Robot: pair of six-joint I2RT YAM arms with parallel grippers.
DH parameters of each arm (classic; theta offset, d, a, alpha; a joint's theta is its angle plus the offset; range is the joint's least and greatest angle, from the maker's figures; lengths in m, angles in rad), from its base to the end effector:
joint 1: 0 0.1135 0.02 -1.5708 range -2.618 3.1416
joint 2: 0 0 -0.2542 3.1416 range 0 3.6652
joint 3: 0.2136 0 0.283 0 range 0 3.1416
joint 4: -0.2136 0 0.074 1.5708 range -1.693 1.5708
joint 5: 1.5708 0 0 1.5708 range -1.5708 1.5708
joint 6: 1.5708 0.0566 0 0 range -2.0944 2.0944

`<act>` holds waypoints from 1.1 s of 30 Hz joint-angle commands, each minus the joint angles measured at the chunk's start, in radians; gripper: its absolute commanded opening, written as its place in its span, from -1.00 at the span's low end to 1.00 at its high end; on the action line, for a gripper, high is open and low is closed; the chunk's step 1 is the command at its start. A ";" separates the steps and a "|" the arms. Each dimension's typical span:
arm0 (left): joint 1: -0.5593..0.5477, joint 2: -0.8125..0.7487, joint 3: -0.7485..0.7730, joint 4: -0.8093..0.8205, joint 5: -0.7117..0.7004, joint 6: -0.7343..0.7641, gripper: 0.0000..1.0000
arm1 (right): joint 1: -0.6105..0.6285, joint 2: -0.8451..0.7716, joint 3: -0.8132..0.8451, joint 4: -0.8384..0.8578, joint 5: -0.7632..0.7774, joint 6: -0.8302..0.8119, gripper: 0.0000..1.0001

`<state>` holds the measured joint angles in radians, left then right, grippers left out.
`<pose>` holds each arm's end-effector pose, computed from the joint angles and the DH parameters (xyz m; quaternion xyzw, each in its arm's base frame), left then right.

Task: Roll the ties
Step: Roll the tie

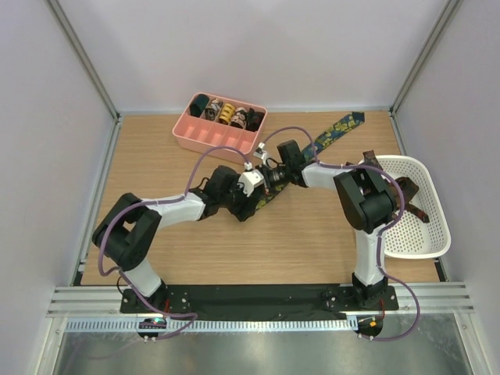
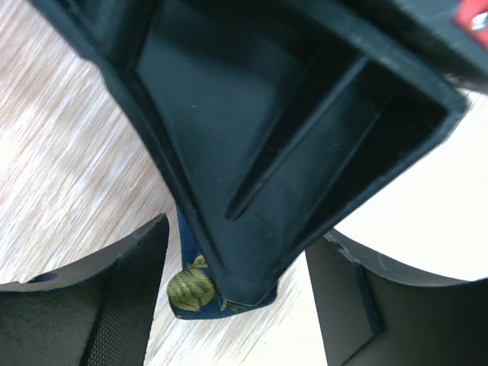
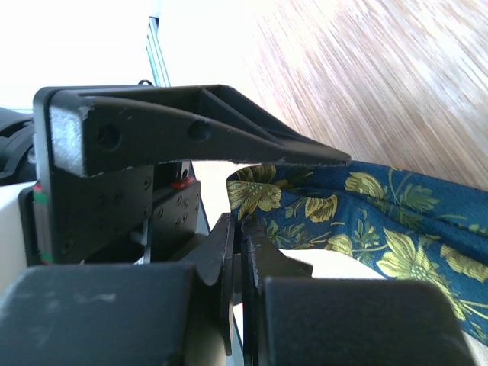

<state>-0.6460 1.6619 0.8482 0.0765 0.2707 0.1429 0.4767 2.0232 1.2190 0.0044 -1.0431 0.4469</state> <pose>0.2878 -0.2359 0.1204 0.3986 0.8155 -0.2193 0.3578 0.3664 0.2442 0.1110 -0.1993 0.8005 0.5586 0.0862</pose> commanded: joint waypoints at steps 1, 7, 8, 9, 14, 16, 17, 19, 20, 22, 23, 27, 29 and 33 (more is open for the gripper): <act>0.003 0.022 0.037 0.008 0.015 0.026 0.40 | -0.018 -0.008 -0.013 0.040 -0.032 0.010 -0.96; 0.003 0.047 0.058 -0.030 -0.016 0.026 0.00 | -0.027 -0.004 -0.016 0.034 -0.026 0.004 -0.96; 0.003 0.048 0.061 -0.035 -0.016 0.026 -0.06 | -0.030 -0.004 -0.018 0.035 -0.028 0.006 -0.96; 0.003 0.050 0.060 -0.038 -0.019 0.021 -0.09 | -0.030 -0.004 -0.018 0.034 -0.025 0.006 -0.95; 0.002 0.035 0.046 -0.043 -0.037 -0.002 -0.10 | -0.035 0.006 0.031 -0.113 0.072 -0.083 -0.96; 0.002 0.030 0.049 -0.053 -0.036 -0.006 -0.11 | -0.036 0.014 0.046 -0.150 0.125 -0.096 -0.95; 0.000 0.030 0.052 -0.058 -0.041 -0.012 -0.11 | -0.036 0.017 0.050 -0.159 0.139 -0.106 -0.95; -0.001 0.038 0.061 -0.073 -0.060 -0.020 -0.11 | -0.036 0.034 0.066 -0.181 0.166 -0.112 -0.96; -0.006 0.041 0.077 -0.098 -0.065 -0.026 -0.11 | -0.036 0.040 0.077 -0.202 0.202 -0.125 -0.96; -0.010 0.047 0.087 -0.126 -0.073 -0.029 -0.10 | -0.033 0.049 0.088 -0.215 0.216 -0.134 -0.96; -0.015 0.048 0.091 -0.132 -0.080 -0.032 -0.11 | -0.035 0.051 0.088 -0.213 0.239 -0.135 -0.97; -0.017 0.052 0.094 -0.144 -0.076 -0.052 -0.10 | -0.030 0.060 0.082 -0.193 0.241 -0.122 -0.96; -0.017 0.055 0.097 -0.145 -0.068 -0.052 -0.02 | -0.030 0.063 0.076 -0.153 0.218 -0.094 -0.97; -0.018 0.061 0.100 -0.149 -0.068 -0.054 0.05 | -0.030 0.051 0.065 -0.150 0.255 -0.102 -0.90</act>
<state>-0.6601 1.7077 0.9146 -0.0555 0.2016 0.1032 0.4450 2.0823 1.2736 -0.1680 -0.8425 0.3508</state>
